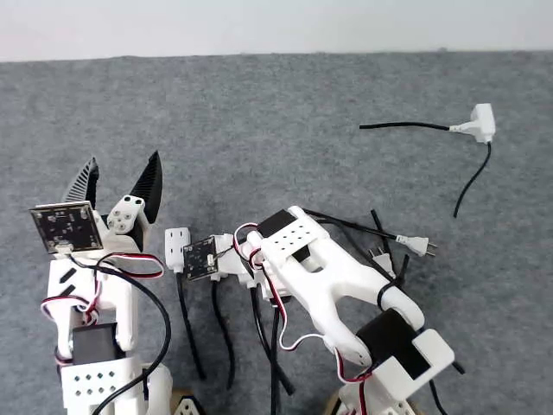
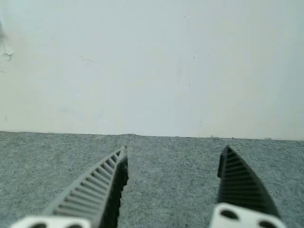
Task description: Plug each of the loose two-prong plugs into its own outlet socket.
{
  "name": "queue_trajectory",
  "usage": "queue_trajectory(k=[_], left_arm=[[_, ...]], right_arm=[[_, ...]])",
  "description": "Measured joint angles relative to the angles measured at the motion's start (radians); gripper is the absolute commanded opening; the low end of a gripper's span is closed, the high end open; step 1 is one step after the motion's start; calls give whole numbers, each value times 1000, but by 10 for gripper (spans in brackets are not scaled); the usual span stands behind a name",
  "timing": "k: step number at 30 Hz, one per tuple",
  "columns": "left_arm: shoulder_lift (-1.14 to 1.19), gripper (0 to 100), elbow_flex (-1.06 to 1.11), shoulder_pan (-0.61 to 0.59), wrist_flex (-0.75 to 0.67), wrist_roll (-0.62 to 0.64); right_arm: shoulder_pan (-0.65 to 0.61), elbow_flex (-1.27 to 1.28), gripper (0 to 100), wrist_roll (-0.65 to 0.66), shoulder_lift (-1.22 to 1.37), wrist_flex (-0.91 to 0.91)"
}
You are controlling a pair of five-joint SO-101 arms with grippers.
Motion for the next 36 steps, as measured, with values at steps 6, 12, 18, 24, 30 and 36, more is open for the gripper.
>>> queue_trajectory(k=[6, 12, 18, 24, 30, 36], left_arm=[[0, 306, 0, 0, 0, 0], [0, 306, 0, 0, 0, 0], [0, 306, 0, 12, 0, 0], [0, 306, 25, 37, 0, 0], [0, 306, 25, 35, 0, 0], [0, 306, 25, 34, 0, 0]], right_arm=[[0, 0, 9, -26, 0, 0], [11, 5, 9, -48, -46, 17], [74, 40, 9, -54, -236, 118], [189, 40, 9, -52, -439, 201], [361, 40, 9, -52, -603, 227], [606, 40, 9, -51, -681, 193]])
